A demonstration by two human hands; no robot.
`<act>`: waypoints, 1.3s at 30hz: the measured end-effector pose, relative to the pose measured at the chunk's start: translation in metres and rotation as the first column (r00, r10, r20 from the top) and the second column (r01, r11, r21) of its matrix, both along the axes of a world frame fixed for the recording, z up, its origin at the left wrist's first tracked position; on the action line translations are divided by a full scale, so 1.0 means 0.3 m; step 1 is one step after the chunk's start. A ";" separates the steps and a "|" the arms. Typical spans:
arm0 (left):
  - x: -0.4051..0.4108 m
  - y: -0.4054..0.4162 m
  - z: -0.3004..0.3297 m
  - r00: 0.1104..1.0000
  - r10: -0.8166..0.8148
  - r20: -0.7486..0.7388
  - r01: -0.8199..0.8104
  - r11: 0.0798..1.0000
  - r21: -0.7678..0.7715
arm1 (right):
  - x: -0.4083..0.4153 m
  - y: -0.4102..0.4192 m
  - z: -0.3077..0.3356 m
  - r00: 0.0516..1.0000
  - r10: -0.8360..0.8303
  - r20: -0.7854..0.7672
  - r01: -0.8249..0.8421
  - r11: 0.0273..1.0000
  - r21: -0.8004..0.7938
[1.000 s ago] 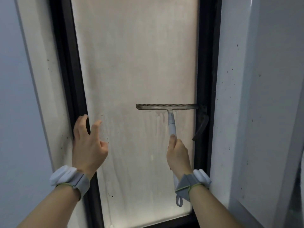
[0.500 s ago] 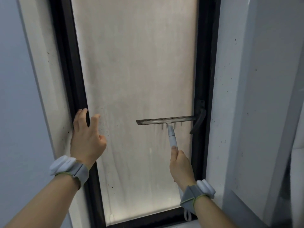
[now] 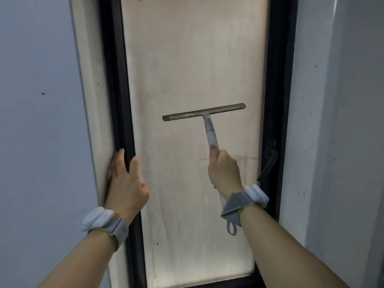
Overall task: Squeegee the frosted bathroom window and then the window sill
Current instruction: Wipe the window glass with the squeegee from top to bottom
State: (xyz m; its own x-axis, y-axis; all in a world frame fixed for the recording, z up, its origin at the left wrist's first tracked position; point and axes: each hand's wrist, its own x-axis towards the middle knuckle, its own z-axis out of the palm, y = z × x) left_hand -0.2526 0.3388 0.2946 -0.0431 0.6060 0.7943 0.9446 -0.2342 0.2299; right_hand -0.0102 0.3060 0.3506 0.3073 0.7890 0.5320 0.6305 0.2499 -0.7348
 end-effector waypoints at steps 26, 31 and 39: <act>0.013 -0.046 -0.028 0.997 -0.033 0.067 0.038 0.996 -0.081 | -0.065 -0.016 -0.392 0.998 0.048 -0.033 -0.052 0.991 -0.126; 0.006 -0.053 -0.034 0.997 -0.022 0.076 0.031 0.992 -0.124 | -0.065 -0.051 -0.302 0.999 0.033 -0.019 -0.034 0.998 -0.046; 0.006 -0.067 -0.036 0.999 0.010 0.044 -0.005 0.993 -0.121 | -0.132 0.028 0.007 0.998 0.049 0.045 -0.051 0.998 0.039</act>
State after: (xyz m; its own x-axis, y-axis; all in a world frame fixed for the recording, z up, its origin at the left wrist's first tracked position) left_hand -0.2509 0.3187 0.2838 -0.0817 0.6969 0.7125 0.9345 -0.1949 0.2978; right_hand -0.0499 0.3144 0.3528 0.2438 0.7807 0.5753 0.6477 0.3105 -0.6957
